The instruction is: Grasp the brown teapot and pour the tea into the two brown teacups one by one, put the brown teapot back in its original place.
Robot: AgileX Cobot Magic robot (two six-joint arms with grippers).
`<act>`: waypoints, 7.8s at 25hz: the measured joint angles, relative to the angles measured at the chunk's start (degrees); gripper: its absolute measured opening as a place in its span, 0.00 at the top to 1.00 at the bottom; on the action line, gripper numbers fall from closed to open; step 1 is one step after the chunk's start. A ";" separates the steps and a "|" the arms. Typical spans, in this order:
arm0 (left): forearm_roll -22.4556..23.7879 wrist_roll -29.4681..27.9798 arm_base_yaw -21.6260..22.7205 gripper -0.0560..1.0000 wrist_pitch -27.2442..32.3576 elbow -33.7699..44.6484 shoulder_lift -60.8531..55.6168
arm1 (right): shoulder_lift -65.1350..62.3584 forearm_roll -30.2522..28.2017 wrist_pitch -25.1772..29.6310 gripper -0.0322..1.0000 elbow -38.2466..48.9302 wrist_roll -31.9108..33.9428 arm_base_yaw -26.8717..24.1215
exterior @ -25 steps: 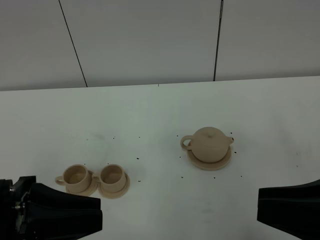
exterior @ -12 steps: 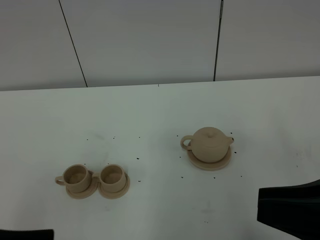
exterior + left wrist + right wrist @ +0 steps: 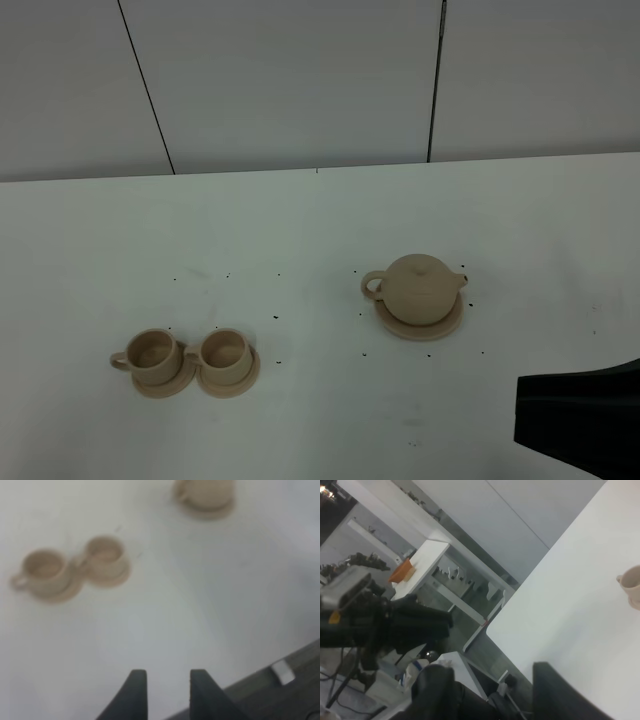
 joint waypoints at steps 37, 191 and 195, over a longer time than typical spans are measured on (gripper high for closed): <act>21.52 -24.74 0.00 0.71 -0.44 3.69 -14.76 | 0.00 -0.02 0.00 0.63 0.00 -0.68 0.05; 21.52 -25.17 0.00 0.71 -0.62 4.15 -17.84 | 77.56 -59.57 -43.92 0.70 -60.53 2.18 28.01; 21.52 -25.17 0.00 0.71 -0.62 4.15 -17.84 | 77.68 -59.57 -45.50 0.70 -60.53 1.98 28.01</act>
